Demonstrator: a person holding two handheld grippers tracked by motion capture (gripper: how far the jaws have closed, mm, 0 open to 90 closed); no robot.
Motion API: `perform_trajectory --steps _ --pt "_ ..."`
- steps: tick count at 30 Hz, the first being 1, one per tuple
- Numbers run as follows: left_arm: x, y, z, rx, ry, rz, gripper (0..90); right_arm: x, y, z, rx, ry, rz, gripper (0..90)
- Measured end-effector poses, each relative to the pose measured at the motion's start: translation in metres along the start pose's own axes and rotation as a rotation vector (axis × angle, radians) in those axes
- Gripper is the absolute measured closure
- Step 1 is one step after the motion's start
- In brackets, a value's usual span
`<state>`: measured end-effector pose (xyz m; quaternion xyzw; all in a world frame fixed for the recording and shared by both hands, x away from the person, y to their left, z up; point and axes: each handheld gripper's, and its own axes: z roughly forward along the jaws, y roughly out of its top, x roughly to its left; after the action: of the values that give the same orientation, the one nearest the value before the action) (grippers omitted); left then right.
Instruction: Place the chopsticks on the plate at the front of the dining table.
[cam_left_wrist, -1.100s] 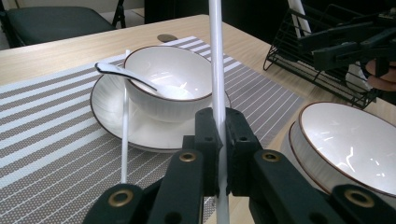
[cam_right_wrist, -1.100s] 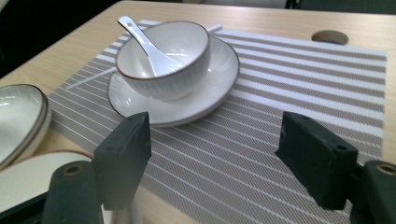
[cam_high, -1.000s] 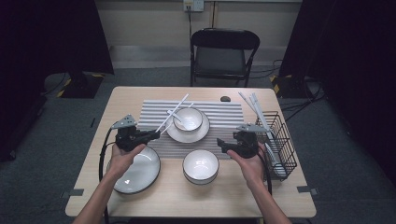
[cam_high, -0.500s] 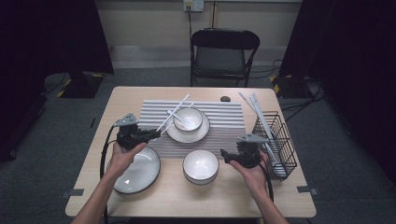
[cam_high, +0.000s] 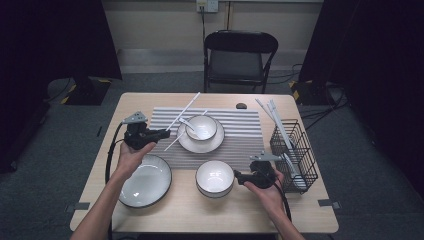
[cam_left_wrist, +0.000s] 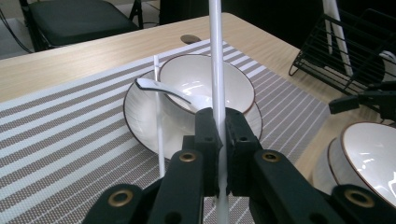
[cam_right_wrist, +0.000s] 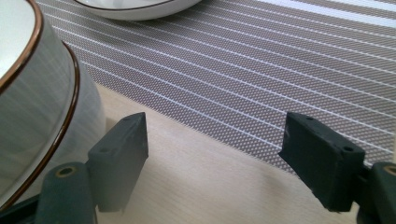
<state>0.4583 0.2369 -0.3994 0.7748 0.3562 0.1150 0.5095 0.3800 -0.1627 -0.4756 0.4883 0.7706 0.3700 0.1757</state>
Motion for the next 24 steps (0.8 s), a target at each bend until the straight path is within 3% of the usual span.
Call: perform_trajectory --steps 4,8,14,19,24 --pt "0.004 0.004 0.005 -0.003 0.005 -0.015 85.8 0.000 -0.004 0.005 0.005 -0.007 -0.012 22.5" --pt "0.012 0.003 0.012 0.018 0.019 -0.032 85.8 -0.002 -0.011 0.010 0.039 -0.007 -0.001 22.4" --pt "0.025 0.002 0.021 0.062 0.058 -0.060 85.8 -0.003 -0.013 0.013 0.039 -0.023 -0.012 20.8" --pt "0.034 0.002 0.024 0.061 0.069 -0.080 85.8 0.001 -0.020 0.013 -0.004 -0.051 -0.048 20.9" --pt "0.042 -0.002 0.029 0.088 0.081 -0.104 85.8 0.003 -0.021 0.014 0.000 -0.065 -0.064 20.7"
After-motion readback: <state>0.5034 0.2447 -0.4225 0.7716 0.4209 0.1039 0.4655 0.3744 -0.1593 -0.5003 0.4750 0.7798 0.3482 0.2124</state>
